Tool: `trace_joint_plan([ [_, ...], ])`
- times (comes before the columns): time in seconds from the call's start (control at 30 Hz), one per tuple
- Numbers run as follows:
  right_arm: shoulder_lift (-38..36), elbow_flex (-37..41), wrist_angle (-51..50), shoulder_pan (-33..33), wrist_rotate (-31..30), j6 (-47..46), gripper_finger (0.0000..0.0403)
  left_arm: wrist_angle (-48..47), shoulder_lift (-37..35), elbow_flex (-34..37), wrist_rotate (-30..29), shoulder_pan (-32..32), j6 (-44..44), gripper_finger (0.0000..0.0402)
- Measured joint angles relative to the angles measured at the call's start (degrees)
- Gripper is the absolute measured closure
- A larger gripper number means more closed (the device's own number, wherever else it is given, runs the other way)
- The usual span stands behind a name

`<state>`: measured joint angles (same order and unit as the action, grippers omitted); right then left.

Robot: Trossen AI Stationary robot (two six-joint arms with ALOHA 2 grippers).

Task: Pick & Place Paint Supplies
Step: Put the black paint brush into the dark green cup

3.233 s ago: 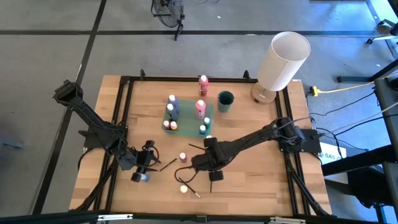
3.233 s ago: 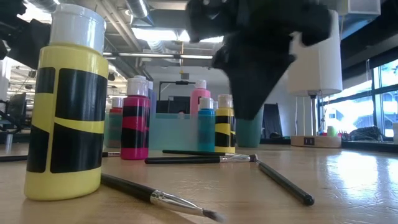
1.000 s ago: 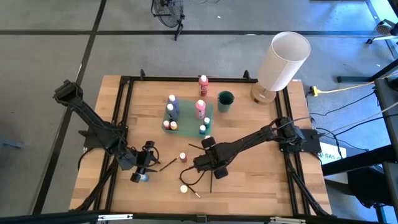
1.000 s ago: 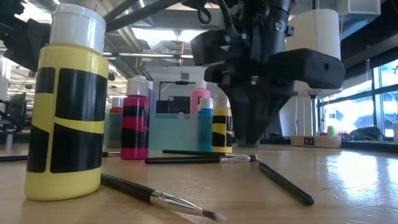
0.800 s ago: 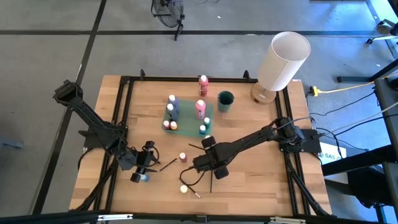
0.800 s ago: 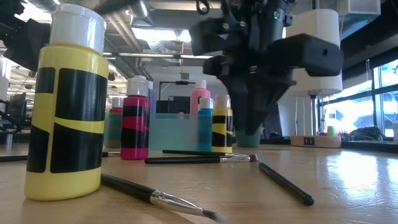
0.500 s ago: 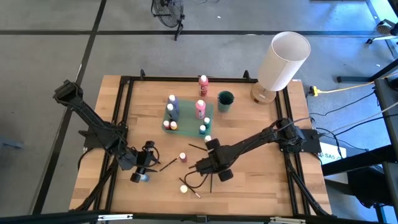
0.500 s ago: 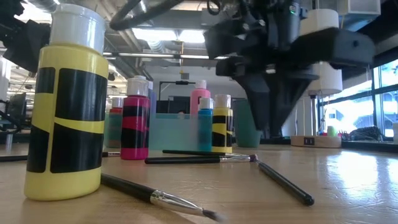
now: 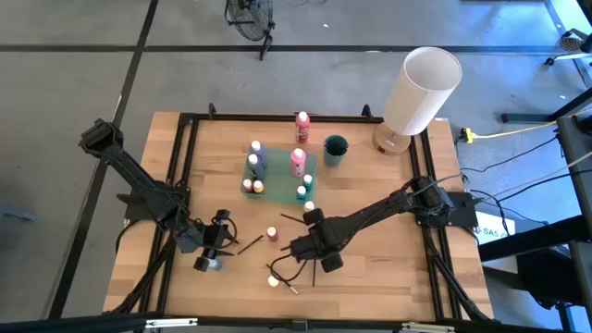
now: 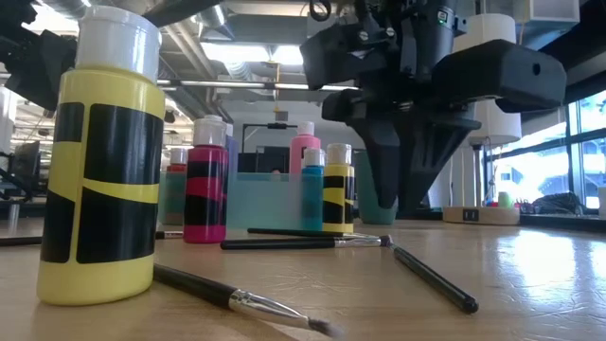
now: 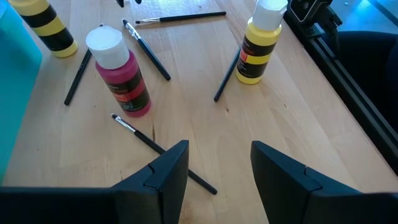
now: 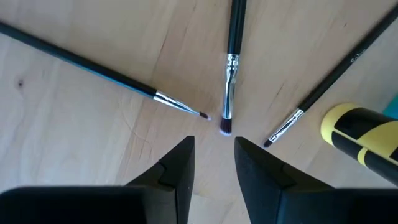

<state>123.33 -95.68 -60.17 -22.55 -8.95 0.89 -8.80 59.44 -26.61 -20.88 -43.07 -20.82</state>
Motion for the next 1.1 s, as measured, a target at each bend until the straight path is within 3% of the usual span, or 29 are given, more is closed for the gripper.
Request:
trace_joint_plan([
  [0.47, 0.0, 1.8, 2.5, 0.0, 0.1, 1.6, 0.0287, 0.0, 0.0, 0.0, 0.5, 0.0, 0.0, 0.0233],
  [1.1, 0.0, 1.8, 5.2, 0.4, 0.6, 14.4, 0.0286, 1.4, 0.0, 0.0, 0.5, 0.1, 1.4, 0.0233],
])
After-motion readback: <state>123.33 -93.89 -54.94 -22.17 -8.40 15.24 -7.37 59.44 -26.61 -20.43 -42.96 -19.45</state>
